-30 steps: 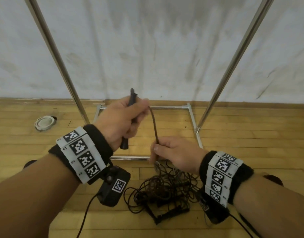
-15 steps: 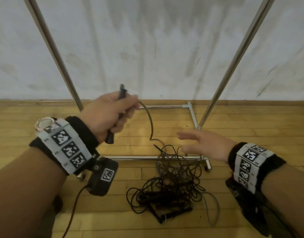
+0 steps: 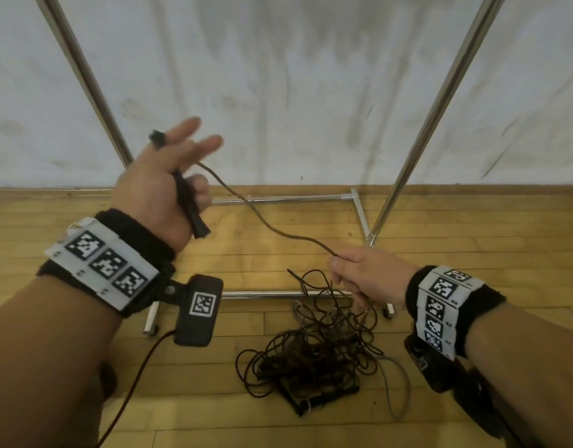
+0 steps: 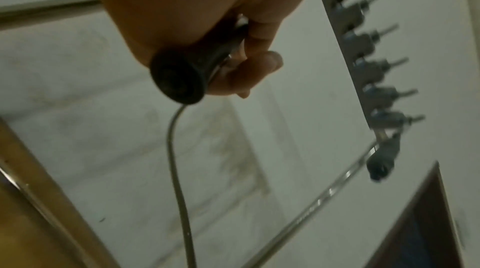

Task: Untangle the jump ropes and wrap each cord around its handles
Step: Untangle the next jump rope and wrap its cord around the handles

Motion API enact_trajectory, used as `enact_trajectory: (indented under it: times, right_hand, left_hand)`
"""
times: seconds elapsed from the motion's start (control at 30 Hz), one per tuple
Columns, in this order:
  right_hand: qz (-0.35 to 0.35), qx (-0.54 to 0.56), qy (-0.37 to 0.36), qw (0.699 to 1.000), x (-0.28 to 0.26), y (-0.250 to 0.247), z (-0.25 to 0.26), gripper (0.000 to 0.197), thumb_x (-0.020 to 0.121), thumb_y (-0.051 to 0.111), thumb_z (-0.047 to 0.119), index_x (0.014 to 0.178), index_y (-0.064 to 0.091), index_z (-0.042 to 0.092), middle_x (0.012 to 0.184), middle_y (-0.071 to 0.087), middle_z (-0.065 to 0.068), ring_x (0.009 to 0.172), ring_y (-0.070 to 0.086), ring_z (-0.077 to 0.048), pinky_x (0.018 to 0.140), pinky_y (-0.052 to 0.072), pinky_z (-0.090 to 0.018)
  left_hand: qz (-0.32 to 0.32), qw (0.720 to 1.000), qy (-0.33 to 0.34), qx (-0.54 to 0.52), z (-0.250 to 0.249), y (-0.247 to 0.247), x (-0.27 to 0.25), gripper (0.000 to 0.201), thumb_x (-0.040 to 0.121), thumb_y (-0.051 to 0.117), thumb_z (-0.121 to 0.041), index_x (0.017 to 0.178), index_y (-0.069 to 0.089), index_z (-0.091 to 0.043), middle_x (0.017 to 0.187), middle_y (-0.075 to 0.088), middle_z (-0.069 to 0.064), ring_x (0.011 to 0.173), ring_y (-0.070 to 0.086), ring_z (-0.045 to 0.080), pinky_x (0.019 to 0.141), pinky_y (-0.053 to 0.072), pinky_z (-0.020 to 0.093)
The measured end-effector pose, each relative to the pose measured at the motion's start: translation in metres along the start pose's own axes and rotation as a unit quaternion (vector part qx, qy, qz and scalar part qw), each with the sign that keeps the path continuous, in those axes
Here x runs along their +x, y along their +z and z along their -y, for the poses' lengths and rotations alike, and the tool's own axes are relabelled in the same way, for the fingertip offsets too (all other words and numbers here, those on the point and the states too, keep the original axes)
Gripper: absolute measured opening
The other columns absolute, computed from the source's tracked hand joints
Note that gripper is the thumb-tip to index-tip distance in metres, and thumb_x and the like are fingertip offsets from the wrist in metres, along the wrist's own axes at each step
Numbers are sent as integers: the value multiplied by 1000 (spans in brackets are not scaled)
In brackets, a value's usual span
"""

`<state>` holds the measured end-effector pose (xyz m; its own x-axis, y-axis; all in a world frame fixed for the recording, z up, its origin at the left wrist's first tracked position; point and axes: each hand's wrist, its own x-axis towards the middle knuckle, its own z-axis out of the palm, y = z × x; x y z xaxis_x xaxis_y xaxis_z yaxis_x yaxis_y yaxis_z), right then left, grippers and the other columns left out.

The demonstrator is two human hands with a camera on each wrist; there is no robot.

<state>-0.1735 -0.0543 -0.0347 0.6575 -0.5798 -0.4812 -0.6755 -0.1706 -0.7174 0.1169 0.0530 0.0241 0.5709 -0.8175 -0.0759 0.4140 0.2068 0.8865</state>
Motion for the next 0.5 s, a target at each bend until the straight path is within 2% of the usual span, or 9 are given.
enact_trajectory:
  times: [0.07, 0.13, 0.2, 0.27, 0.33, 0.37, 0.43, 0.5]
  right_hand:
    - [0, -15, 42, 999, 1, -5, -9, 38, 109, 41, 36, 94, 63, 9, 54, 48, 5, 46, 55, -14, 72, 61, -48]
    - [-21, -36, 42, 998, 2, -7, -9, 39, 109, 41, 38, 94, 65, 10, 58, 49, 4, 46, 54, -16, 62, 55, -41]
    - [-41, -48, 4, 998, 2, -6, 3, 39, 108, 41, 40, 93, 66, 14, 59, 49, 5, 46, 51, -17, 54, 49, -36]
    - [-37, -28, -36, 998, 2, -2, 20, 37, 105, 44, 43, 91, 67, 18, 58, 46, 7, 46, 45, -14, 47, 43, -31]
    - [-30, -2, -70, 997, 0, 1, 33, 33, 102, 49, 43, 92, 69, 19, 59, 45, 8, 48, 41, -11, 44, 39, -28]
    - [-33, 5, -80, 996, -2, 0, 37, 30, 101, 52, 41, 93, 69, 19, 59, 45, 8, 48, 40, -11, 43, 37, -27]
    - [-48, 12, -89, 995, -5, -5, 41, 25, 100, 55, 37, 92, 70, 19, 58, 44, 8, 47, 38, -11, 43, 33, -27]
    - [-65, 29, -91, 993, -8, -13, 40, 24, 101, 56, 33, 90, 69, 15, 57, 42, 9, 46, 35, -12, 44, 30, -27]
  left_hand:
    - [-31, 999, 22, -38, -10, -6, 6, 38, 94, 71, -14, 132, 72, -20, 126, 77, 8, 86, 77, 16, 71, 62, 30]
    - [-14, 999, 31, -14, -5, -2, 5, 37, 94, 68, -8, 131, 72, -12, 128, 76, 10, 115, 75, 26, 92, 62, 35]
    - [62, 994, 36, 79, 11, 10, -8, 35, 94, 68, -7, 128, 75, -13, 131, 75, 5, 128, 69, 24, 106, 56, 39]
    - [171, 958, 31, 227, 29, 23, -27, 35, 94, 67, -19, 125, 78, -31, 136, 72, -8, 133, 64, 13, 112, 48, 42]
    - [269, 888, 20, 374, 43, 32, -42, 34, 97, 61, -39, 127, 72, -49, 135, 70, -23, 131, 61, 1, 112, 43, 39]
    - [293, 851, 17, 436, 47, 35, -45, 32, 100, 57, -47, 128, 69, -53, 131, 70, -26, 127, 62, -3, 110, 44, 37]
    - [282, 801, 18, 528, 48, 39, -47, 26, 106, 50, -54, 127, 66, -52, 108, 77, -24, 104, 69, -6, 95, 54, 33]
    - [243, 782, 31, 573, 45, 39, -43, 20, 105, 50, -55, 117, 66, -50, 81, 76, -19, 76, 70, -2, 75, 55, 31]
